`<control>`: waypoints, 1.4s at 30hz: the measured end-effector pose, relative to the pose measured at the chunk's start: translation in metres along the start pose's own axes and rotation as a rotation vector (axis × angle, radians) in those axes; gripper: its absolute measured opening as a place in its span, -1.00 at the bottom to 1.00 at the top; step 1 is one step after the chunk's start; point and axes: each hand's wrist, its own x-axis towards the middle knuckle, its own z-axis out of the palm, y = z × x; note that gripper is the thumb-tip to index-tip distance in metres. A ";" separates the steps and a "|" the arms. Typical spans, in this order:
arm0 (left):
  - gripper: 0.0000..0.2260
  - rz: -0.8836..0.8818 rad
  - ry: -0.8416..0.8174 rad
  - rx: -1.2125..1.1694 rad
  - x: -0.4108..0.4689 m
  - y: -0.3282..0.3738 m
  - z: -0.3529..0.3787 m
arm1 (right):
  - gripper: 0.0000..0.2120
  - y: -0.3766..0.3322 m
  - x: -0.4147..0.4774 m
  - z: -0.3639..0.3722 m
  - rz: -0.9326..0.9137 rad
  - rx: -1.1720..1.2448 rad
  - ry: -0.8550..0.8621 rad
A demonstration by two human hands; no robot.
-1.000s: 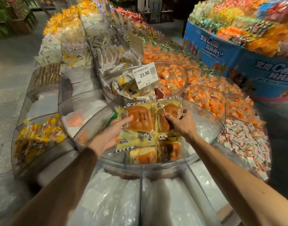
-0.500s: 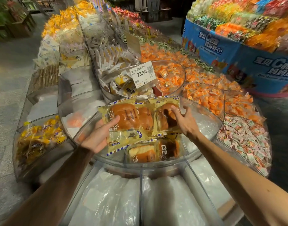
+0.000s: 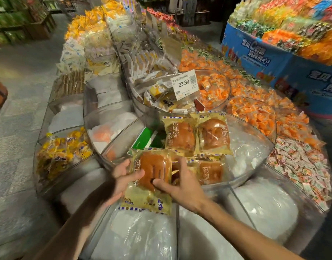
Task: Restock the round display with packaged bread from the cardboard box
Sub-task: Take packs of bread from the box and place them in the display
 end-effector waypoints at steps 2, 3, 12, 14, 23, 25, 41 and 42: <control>-0.07 -0.020 -0.048 0.094 -0.002 -0.012 -0.029 | -0.35 0.004 0.006 0.034 0.033 -0.002 0.030; -0.11 -0.019 -0.074 0.152 -0.002 -0.012 -0.042 | -0.35 0.004 0.010 0.047 0.056 0.004 0.045; -0.60 0.026 -0.198 0.444 0.035 0.046 -0.109 | -0.34 -0.041 0.064 0.095 0.111 -0.143 0.228; -0.51 0.135 -0.096 0.468 0.062 0.065 -0.098 | -0.32 -0.052 0.093 0.082 0.085 -0.239 0.321; -0.45 0.204 0.019 0.497 0.192 0.079 -0.057 | -0.59 -0.046 0.194 0.076 0.180 -0.329 0.502; -0.42 0.200 0.009 0.531 0.209 0.071 -0.053 | -0.56 -0.040 0.202 0.081 0.184 -0.363 0.501; -0.04 0.034 0.039 0.947 0.218 0.060 -0.081 | -0.32 -0.038 0.188 0.099 0.268 -0.287 0.396; -0.04 0.043 0.044 0.879 0.213 0.060 -0.088 | -0.33 -0.040 0.184 0.102 0.267 -0.287 0.404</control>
